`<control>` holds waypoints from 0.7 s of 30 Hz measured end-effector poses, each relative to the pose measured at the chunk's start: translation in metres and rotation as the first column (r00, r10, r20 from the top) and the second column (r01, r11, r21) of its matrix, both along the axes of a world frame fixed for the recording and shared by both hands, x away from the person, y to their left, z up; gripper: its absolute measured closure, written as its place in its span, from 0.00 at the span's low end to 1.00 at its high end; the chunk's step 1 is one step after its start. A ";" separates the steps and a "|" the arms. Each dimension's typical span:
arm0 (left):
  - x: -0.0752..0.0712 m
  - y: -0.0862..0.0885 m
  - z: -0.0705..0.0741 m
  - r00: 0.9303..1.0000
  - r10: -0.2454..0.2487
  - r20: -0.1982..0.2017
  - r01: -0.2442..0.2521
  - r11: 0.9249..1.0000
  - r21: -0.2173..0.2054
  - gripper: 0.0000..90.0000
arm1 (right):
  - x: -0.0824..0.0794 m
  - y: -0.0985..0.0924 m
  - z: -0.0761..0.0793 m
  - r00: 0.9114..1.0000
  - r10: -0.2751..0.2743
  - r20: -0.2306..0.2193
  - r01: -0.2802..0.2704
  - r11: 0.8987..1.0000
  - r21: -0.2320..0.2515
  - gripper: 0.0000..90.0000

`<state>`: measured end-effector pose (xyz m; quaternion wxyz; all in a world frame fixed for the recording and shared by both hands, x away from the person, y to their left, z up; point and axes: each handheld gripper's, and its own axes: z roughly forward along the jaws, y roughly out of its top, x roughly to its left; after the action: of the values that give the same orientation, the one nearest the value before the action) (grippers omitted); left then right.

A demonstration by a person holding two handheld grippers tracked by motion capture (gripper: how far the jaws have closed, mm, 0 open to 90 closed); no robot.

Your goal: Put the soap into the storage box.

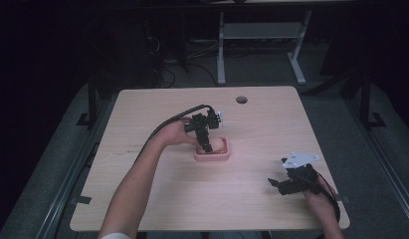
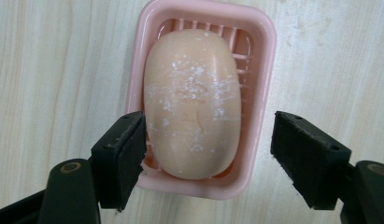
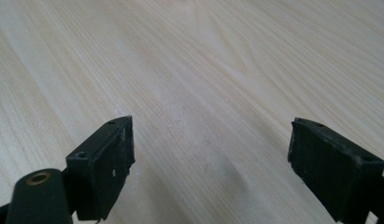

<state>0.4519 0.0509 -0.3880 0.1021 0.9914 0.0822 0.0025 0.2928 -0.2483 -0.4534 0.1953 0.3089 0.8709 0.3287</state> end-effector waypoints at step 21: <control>-0.007 0.018 0.001 1.000 0.023 -0.005 -0.023 0.999 -0.033 0.29 | 0.001 0.003 -0.002 1.000 0.009 -0.011 -0.009 1.000 -0.003 0.16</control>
<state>0.4450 0.0689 -0.3871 0.1183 0.9885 0.0938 -0.0001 0.2933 -0.2451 -0.4551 0.1893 0.3066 0.8738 0.3265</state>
